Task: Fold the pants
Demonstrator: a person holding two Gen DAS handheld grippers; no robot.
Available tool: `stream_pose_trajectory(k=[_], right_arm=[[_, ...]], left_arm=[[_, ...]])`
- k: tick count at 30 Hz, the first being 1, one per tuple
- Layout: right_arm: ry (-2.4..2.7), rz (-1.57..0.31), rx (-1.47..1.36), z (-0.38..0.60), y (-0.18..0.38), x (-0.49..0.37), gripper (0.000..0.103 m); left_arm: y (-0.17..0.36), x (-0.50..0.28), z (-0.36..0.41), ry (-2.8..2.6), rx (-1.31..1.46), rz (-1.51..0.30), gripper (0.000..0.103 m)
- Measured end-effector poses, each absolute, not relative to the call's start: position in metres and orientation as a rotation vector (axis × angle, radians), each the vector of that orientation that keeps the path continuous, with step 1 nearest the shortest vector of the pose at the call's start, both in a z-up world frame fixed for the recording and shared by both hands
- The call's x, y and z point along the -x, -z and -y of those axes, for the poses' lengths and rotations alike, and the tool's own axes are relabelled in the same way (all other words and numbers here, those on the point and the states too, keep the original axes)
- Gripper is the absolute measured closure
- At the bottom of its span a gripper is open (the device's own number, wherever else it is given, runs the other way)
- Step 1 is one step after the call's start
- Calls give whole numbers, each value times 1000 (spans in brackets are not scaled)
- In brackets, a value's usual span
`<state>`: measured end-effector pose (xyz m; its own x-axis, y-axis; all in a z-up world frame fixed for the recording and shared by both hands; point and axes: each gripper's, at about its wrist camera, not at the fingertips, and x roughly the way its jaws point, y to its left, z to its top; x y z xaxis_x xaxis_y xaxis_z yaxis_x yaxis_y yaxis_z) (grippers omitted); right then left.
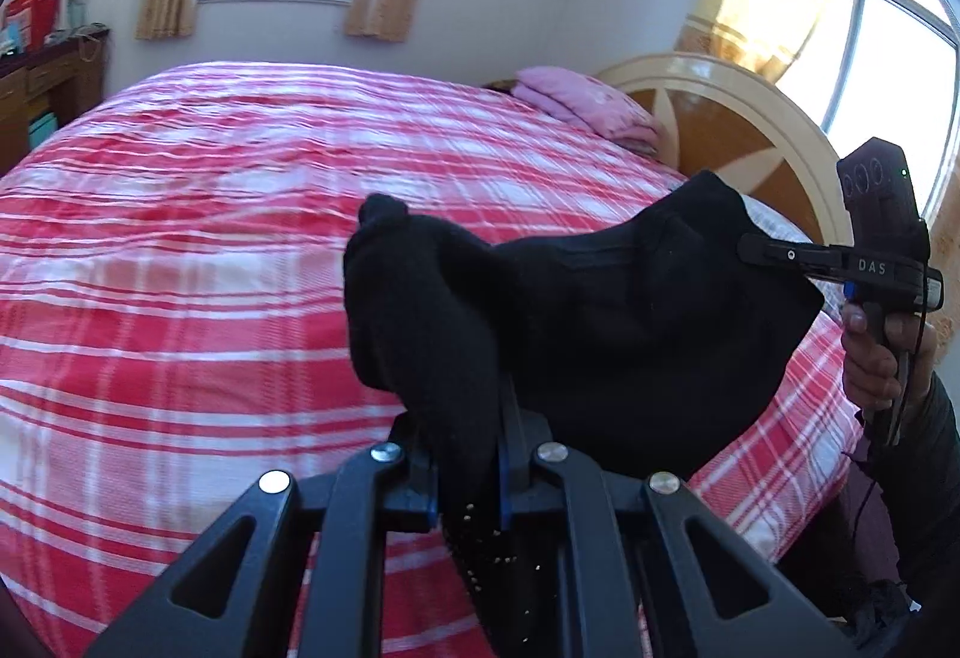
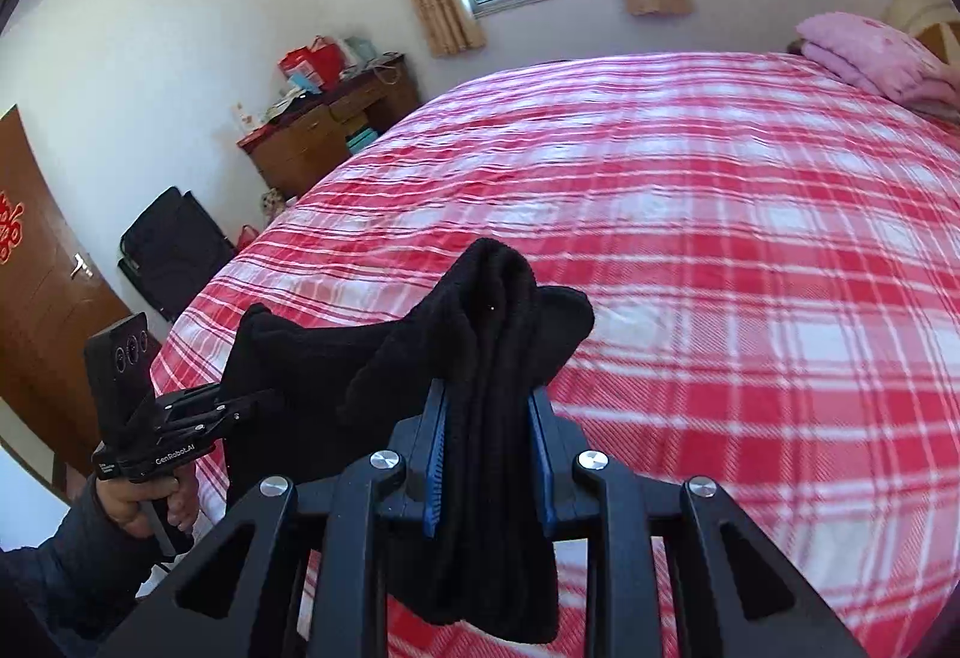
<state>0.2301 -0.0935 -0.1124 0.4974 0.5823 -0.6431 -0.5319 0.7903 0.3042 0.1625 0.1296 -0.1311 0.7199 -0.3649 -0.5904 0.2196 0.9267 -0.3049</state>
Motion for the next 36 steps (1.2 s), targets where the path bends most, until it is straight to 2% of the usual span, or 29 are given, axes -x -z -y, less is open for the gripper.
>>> stream_pose_trajectory(k=[7, 11, 16, 18, 23, 27, 31, 36], right_arm=[[-797, -819, -56, 11, 126, -277, 78], [-842, -828, -69, -26, 147, -297, 78], [-823, -936, -106, -52, 194, -322, 78], [-800, -982, -139, -50, 212, -330, 75], [-739, -1058, -275, -23, 242, -346, 55], [-712, -1020, -275, -14, 240, -339, 52], [-662, -859, -197, -10, 212, -305, 51], [-845, -732, -213, -22, 183, -256, 51]], left_arm=[[133, -161, -190, 162, 253, -663, 89], [146, -163, -216, 80, 268, -678, 89], [179, -169, -231, 38, 285, -745, 88], [190, -173, -231, 24, 282, -768, 76], [199, -170, -233, -56, 241, -765, 39], [199, -167, -234, -78, 220, -754, 32], [197, -157, -231, -113, 162, -763, 25], [197, -146, -229, -118, 136, -770, 25]])
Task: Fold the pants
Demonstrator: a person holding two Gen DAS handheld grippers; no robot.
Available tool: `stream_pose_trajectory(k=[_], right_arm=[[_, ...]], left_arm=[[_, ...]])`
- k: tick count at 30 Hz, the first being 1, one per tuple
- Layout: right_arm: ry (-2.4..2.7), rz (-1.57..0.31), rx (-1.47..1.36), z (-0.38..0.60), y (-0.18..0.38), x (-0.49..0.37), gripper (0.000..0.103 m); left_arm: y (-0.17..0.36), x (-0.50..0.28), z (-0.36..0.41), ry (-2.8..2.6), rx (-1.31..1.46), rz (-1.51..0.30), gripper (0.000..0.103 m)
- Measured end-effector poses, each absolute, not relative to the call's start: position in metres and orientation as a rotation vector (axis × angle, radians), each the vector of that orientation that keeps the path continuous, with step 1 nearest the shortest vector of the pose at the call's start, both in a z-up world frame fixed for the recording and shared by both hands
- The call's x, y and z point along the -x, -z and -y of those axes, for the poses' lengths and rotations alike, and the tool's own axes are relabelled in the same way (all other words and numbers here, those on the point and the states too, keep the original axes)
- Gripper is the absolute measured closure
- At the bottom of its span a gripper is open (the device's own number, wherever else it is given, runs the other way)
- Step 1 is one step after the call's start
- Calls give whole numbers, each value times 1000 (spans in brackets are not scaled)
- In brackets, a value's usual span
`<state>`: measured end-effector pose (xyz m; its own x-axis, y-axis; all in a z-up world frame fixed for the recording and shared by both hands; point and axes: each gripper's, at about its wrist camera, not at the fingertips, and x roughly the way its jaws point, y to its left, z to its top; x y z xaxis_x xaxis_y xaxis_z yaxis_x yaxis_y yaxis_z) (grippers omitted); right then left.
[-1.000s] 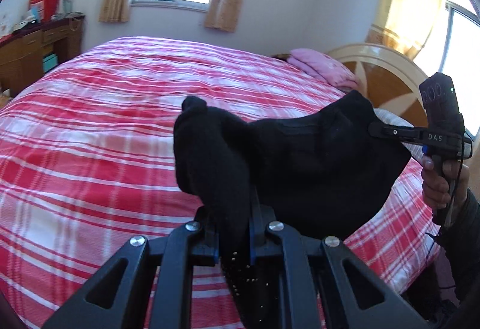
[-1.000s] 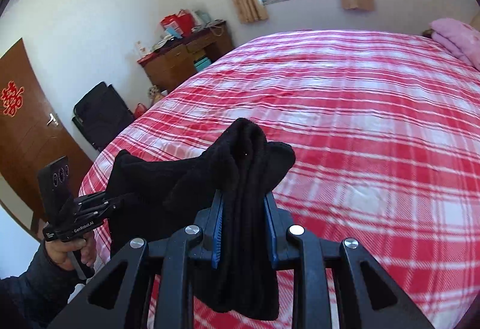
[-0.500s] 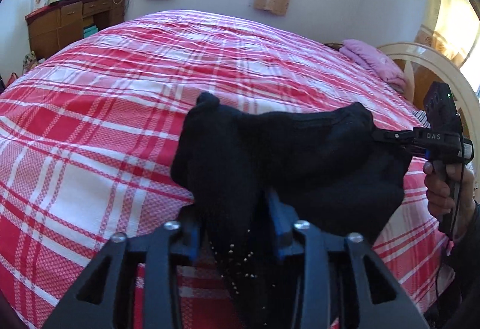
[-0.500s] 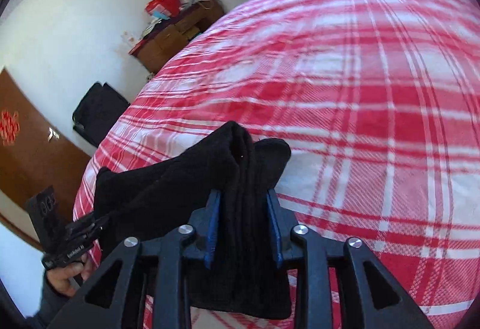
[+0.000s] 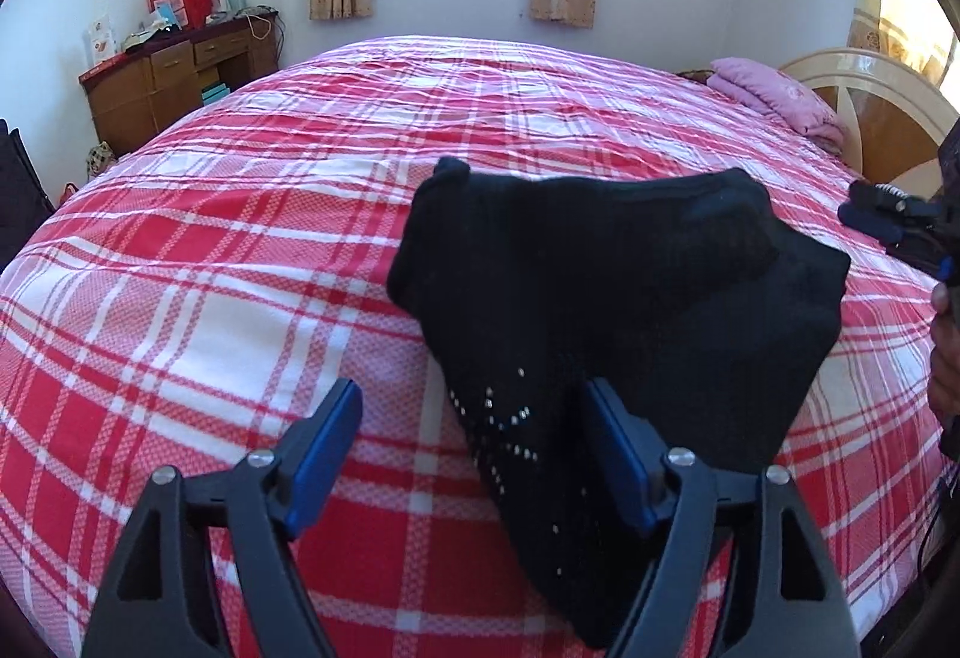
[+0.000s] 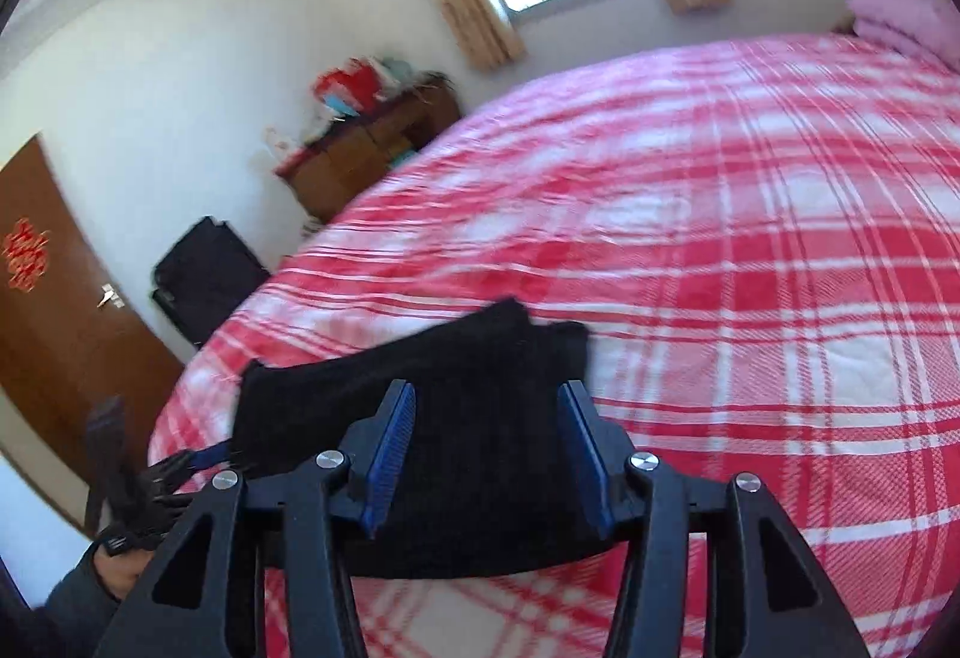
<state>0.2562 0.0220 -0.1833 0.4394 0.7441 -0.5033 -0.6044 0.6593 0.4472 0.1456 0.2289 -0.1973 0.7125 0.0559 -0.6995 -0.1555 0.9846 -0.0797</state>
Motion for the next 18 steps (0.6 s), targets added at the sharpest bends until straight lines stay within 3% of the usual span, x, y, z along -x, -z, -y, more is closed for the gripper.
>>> stream_pose_trajectory(k=[6, 8, 9, 18], right_arm=[[-781, -886, -243, -35, 218, -269, 51], [-787, -904, -329, -22, 232, -278, 52], [-804, -909, -364, -17, 234, -280, 52], [-780, -886, -275, -18, 228, -273, 52]], left_arm=[[197, -145, -224, -124, 110, -777, 24], [197, -145, -225, -132, 105, -779, 10], [198, -145, -224, -147, 97, -777, 7], [201, -140, -223, -175, 100, -784, 2]])
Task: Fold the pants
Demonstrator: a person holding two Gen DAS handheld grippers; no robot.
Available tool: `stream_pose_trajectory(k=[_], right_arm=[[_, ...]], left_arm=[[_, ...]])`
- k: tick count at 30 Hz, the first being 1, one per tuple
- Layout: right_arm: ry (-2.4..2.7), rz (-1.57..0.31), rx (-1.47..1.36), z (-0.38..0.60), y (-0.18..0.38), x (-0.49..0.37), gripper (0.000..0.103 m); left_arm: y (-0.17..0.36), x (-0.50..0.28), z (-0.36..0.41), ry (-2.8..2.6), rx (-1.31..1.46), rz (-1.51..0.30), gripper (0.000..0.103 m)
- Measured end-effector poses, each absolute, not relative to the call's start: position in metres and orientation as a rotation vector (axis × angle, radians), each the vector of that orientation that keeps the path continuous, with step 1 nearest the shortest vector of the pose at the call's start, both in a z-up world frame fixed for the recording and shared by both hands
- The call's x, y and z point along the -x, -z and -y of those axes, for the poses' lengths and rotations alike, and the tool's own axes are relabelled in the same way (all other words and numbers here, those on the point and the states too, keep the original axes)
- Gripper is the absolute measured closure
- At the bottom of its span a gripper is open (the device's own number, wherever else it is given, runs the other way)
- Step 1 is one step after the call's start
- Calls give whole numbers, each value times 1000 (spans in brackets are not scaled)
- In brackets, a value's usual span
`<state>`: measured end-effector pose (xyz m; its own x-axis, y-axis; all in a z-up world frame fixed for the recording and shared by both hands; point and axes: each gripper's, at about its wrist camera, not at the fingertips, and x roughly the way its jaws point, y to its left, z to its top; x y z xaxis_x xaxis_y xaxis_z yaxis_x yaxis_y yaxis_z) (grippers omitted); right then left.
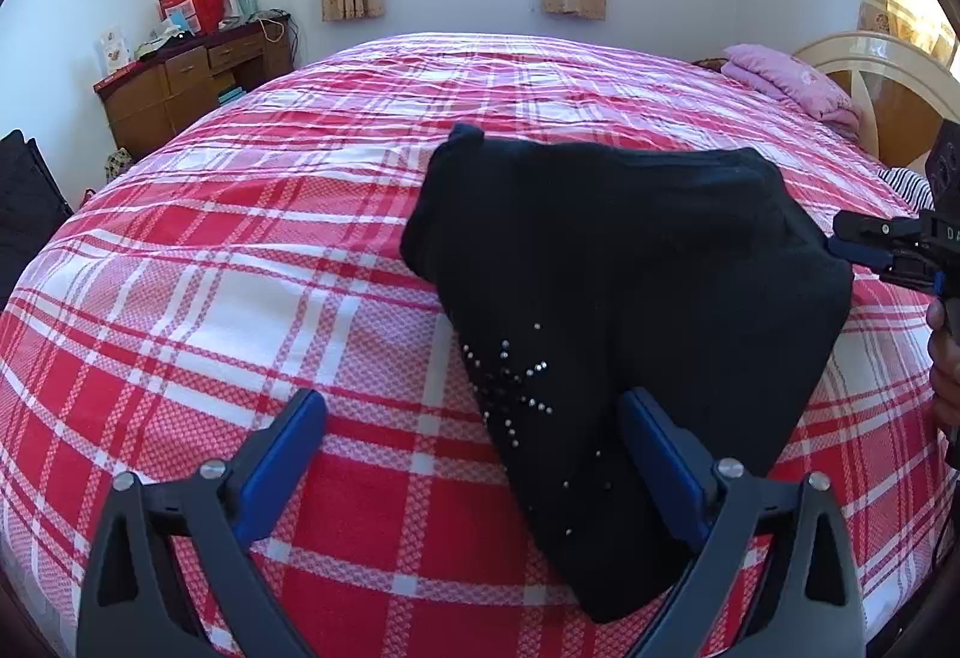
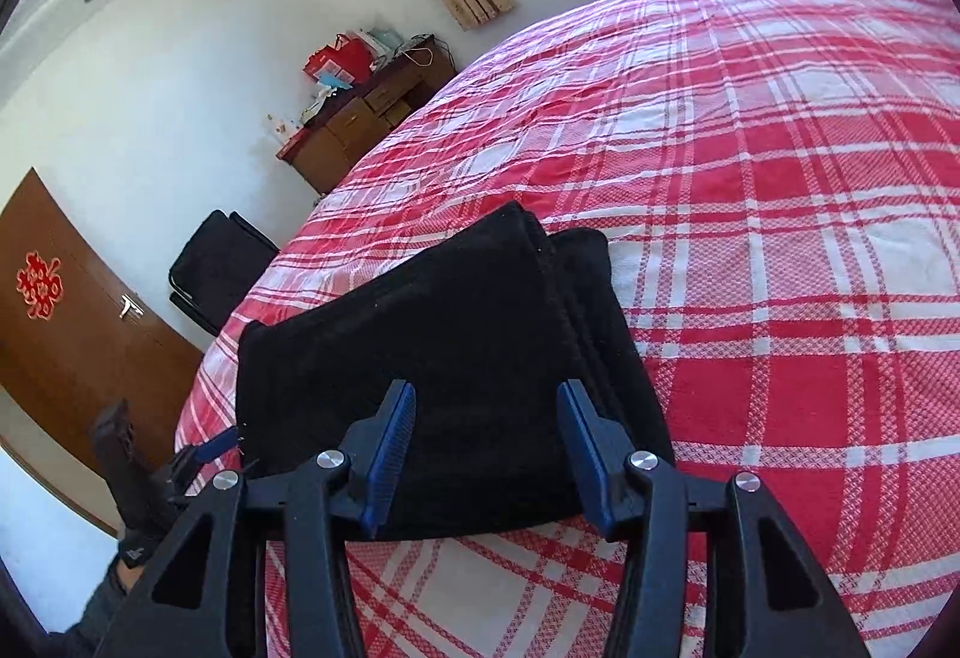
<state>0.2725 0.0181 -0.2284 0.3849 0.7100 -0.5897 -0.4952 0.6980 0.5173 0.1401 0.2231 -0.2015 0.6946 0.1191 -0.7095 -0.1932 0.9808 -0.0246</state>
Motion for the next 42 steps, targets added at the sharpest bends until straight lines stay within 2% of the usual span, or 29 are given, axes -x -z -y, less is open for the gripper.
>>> stream_pose_trajectory(k=[5, 7, 11, 17, 20, 28, 36, 42], right_arm=[[-689, -860, -228, -7, 224, -269, 51], [-570, -870, -189, 3, 226, -271, 47], [-527, -895, -296, 36, 228, -274, 47], [-431, -830, -100, 51, 183, -240, 47], [-418, -737, 3, 60, 147, -208, 46], [-418, -593, 52, 72, 92, -158, 40], [-463, -503, 123, 57, 71, -118, 38], [-464, -471, 155, 51, 68, -106, 38]], left_arm=[[201, -135, -218, -186, 86, -791, 1], [199, -134, -216, -187, 74, -796, 1], [191, -128, -211, -179, 56, -796, 1], [162, -111, -188, -139, 4, -738, 1], [146, -104, -177, -121, -8, -706, 1], [106, -86, -156, -92, -10, -611, 1], [79, -70, -148, -75, -15, -508, 0], [82, -69, -147, -71, -14, -513, 0]])
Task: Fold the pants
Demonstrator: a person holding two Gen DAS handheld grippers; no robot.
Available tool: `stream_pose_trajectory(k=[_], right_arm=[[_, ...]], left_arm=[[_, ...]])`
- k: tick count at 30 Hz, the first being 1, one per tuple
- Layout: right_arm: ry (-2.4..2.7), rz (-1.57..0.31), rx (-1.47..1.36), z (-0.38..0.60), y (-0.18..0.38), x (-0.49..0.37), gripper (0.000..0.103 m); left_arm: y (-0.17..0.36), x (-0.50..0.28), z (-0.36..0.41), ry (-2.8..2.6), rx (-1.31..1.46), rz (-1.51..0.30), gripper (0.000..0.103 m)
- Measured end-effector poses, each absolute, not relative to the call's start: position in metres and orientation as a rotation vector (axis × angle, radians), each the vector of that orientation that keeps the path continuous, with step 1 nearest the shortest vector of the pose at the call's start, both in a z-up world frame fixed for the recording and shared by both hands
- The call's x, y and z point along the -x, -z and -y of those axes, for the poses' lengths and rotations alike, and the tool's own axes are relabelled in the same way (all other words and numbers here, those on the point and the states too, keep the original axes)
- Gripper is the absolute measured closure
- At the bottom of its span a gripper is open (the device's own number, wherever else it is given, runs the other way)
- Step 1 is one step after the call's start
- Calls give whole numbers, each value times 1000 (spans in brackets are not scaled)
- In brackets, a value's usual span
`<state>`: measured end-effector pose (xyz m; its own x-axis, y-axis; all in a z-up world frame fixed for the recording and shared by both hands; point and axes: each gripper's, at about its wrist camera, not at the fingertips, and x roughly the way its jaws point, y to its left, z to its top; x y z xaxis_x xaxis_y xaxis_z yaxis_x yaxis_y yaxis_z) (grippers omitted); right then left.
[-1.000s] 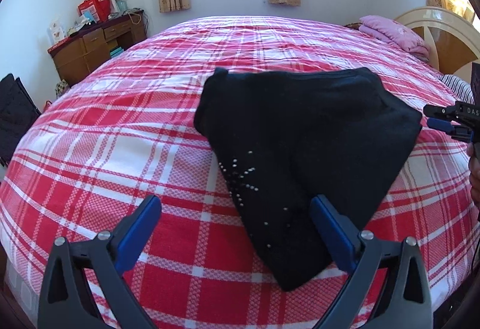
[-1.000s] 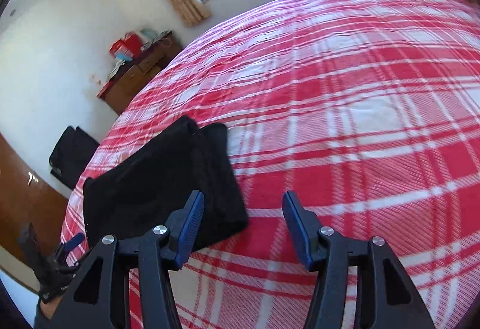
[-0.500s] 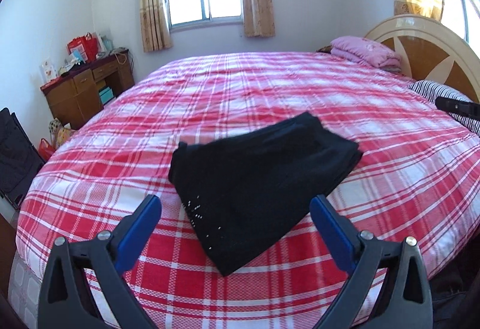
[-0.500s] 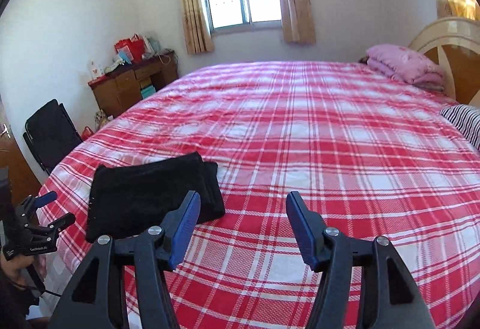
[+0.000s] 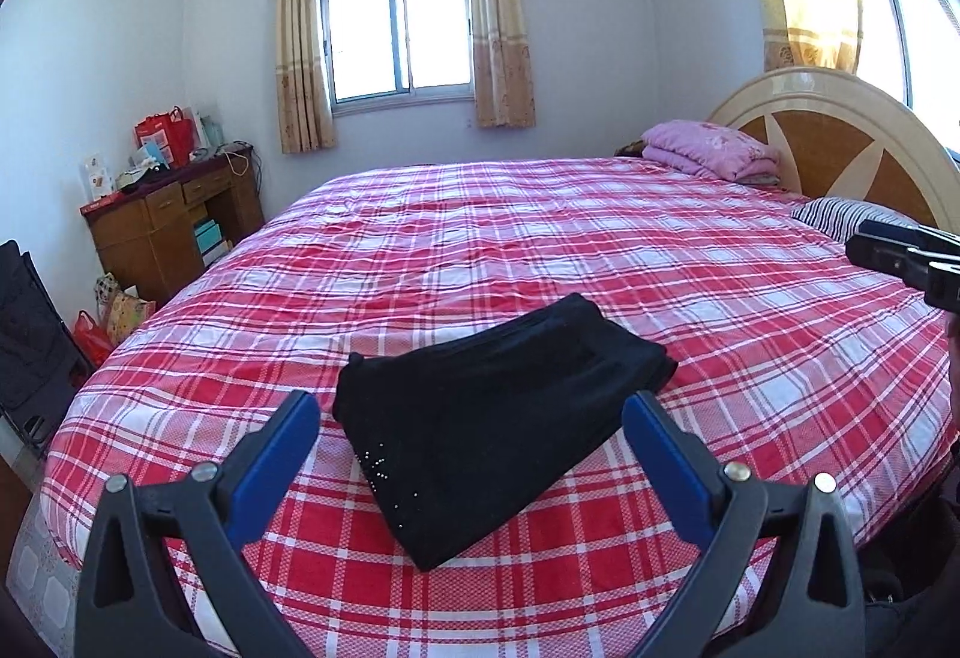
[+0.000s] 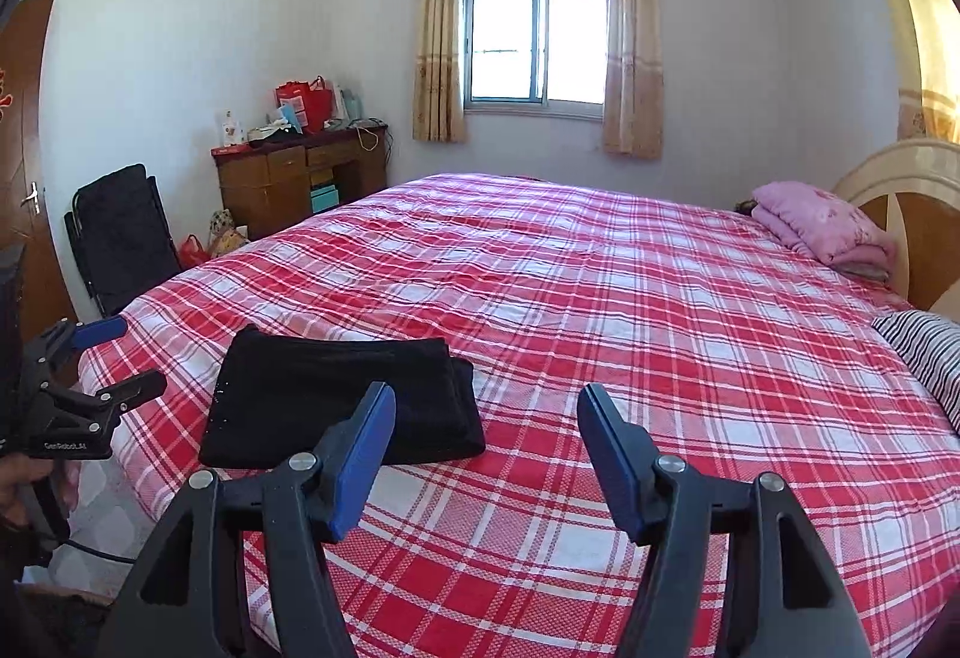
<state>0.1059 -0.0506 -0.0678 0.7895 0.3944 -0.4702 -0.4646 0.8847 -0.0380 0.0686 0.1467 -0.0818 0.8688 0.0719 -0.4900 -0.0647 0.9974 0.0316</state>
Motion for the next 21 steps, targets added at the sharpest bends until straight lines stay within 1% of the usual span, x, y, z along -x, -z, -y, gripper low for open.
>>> stream_pose_trajectory(k=[21], right_arm=[[-453, -439, 150, 56, 60, -96, 38]], left_arm=[[77, -63, -149, -95, -16, -490, 0]])
